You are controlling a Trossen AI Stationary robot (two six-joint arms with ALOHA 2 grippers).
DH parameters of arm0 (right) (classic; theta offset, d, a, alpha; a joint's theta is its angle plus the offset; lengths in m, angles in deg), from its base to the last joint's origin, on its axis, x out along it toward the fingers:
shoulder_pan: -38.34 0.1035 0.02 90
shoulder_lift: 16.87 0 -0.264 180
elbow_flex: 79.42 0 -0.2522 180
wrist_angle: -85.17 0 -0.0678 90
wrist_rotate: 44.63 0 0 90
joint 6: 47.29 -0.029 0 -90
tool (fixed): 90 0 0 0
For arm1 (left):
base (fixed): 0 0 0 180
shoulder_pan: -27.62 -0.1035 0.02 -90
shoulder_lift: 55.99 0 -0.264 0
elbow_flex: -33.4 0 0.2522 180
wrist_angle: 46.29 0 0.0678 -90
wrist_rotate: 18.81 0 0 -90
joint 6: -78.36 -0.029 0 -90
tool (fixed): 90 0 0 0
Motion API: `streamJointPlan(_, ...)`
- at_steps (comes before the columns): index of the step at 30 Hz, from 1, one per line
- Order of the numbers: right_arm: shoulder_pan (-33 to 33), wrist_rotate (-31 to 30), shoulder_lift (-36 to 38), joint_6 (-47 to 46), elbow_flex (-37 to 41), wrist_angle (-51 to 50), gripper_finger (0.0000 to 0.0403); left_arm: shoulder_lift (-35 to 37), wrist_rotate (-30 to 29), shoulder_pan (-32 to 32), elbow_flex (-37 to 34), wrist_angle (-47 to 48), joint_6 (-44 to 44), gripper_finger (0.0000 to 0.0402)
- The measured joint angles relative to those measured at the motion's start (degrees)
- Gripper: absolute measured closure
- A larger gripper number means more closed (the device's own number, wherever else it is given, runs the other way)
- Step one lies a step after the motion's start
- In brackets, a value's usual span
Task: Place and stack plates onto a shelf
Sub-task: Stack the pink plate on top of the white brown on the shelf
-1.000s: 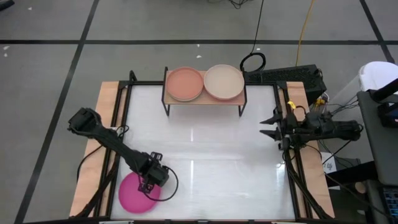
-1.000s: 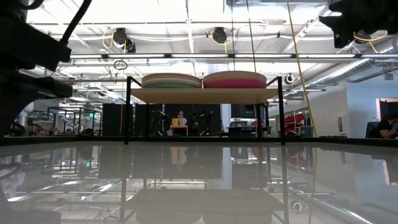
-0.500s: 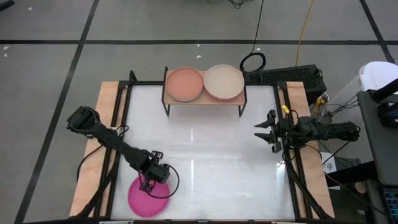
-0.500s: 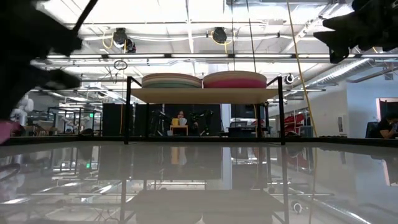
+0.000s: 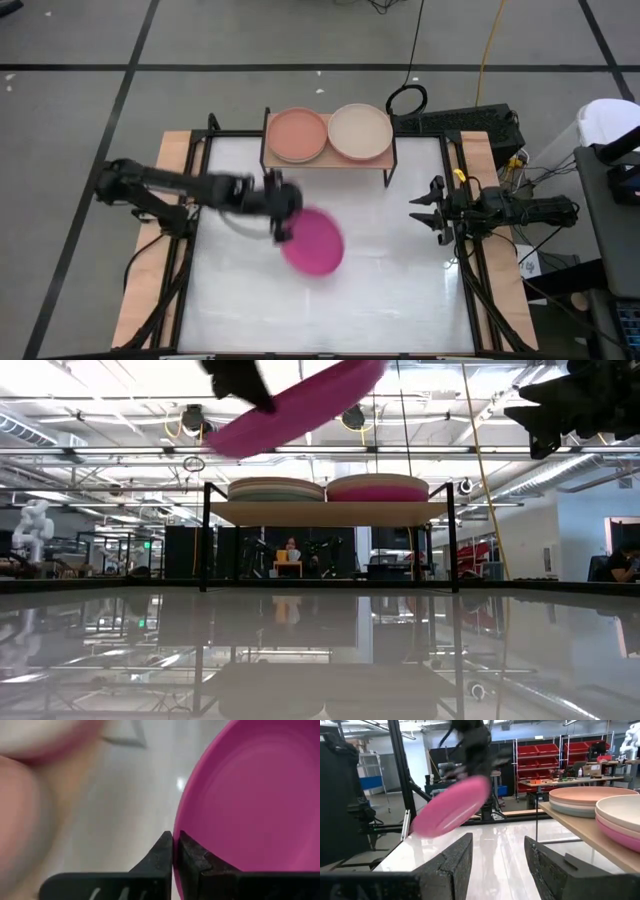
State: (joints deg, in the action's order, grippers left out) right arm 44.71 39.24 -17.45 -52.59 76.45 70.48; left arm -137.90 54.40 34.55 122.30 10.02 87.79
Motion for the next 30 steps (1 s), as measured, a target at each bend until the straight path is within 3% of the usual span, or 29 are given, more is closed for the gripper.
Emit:
streamJointPlan(5, 0.0, 0.0, 0.0, 0.0, 0.0, 0.2, 0.0243, -0.6, 2.3, -13.4, 7.9, -6.8, 0.1, 0.0391)
streamJointPlan(10, 0.0, 0.0, 0.0, 0.4, 0.0, 0.5, 0.0243, -0.6, 14.7, -26.0, 9.1, -18.4, 4.5, 0.0391)
streamJointPlan(14, 0.0, 0.0, 0.0, 0.4, 0.0, 1.1, 0.0243, -2.8, 22.0, -32.6, 9.2, -27.3, 10.8, 0.0391)
streamJointPlan(20, 0.0, -0.1, -0.1, 1.1, 0.0, 1.9, 0.0243, -9.6, 29.8, -36.9, 9.2, -37.1, 14.1, 0.0391)
streamJointPlan(30, 0.0, -1.6, -0.2, 1.8, 0.0, 1.6, 0.0243, -19.8, 31.8, -42.6, 9.1, -42.6, 14.9, 0.0391)
